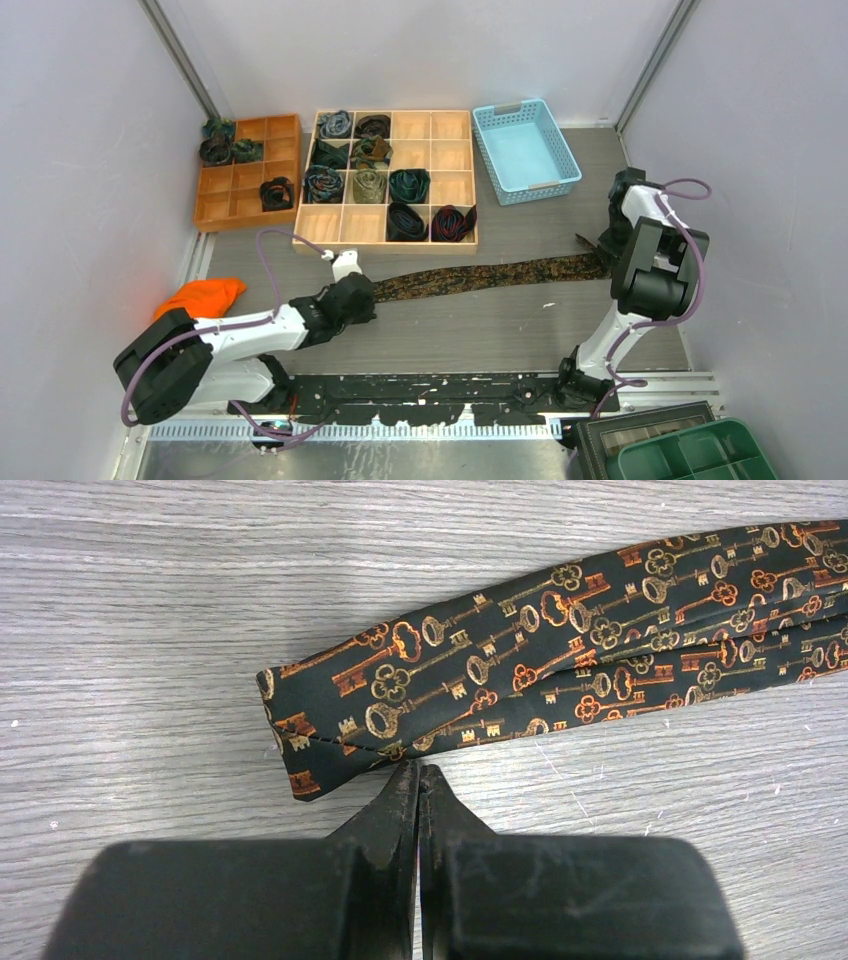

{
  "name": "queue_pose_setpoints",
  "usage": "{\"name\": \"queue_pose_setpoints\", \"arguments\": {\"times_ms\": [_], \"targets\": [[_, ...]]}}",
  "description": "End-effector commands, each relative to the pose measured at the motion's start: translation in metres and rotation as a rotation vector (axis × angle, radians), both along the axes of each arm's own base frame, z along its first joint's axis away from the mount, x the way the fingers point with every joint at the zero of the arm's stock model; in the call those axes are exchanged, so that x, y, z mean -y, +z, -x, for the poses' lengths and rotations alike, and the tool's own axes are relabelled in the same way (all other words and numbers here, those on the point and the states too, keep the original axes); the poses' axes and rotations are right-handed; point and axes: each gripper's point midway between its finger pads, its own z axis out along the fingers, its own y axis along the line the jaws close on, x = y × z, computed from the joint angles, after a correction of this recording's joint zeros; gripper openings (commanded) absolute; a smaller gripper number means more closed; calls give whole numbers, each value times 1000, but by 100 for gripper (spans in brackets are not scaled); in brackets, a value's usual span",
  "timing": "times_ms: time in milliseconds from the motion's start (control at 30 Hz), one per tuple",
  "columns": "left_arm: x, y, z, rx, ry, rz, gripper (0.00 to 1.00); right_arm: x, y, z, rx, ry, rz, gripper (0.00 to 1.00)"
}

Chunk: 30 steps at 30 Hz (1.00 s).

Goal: Roll the ties
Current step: Flatten out the tie at the center of the board.

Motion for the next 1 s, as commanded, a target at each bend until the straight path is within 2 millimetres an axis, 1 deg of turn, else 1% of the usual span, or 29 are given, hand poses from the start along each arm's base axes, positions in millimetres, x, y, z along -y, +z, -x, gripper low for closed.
{"name": "queue_pose_setpoints", "arguments": {"times_ms": [0,67,100,133,200,233,300,333,367,433,467,567,667,733,767,833,967], "targets": [[-15,-11,8,-29,3,-47,0,28,41,1,89,-93,85,27],[-17,-11,9,-29,5,-43,0,32,51,1,112,-100,107,27],[-17,-10,9,-28,4,-41,0,27,55,-5,145,-83,88,25],[-17,-9,9,-26,2,-38,0,20,60,-16,207,-48,62,24],[-16,-7,8,-19,-4,-34,0,-2,75,-34,309,30,28,17],[-16,-7,8,-18,-6,-35,0,-18,84,-43,348,103,20,16],[-15,-5,8,-18,-9,-38,0,-46,98,-53,387,212,18,14],[-15,-5,7,-20,-10,-39,0,-62,100,-58,398,266,-7,14],[-14,-5,7,-22,-12,-41,0,-75,98,-60,389,299,-35,12],[-13,-4,7,-21,-15,-39,0,-97,89,-65,354,360,-93,9],[-12,-2,6,-18,-18,-35,0,-105,82,-67,330,382,-105,8],[-10,1,6,-13,-27,-29,0,-111,62,-74,247,401,-109,3],[-9,5,5,-4,-31,-26,0,-108,49,-86,210,392,-93,2],[-10,7,4,5,-28,-25,0,-104,44,-95,187,387,-78,1],[-11,8,4,8,-26,-26,0,-102,37,-97,158,384,-74,1],[-13,10,4,16,-22,-28,0,-96,29,-99,111,379,-54,1],[-18,12,4,26,-13,-37,0,-86,15,-92,27,347,-43,1]]}}
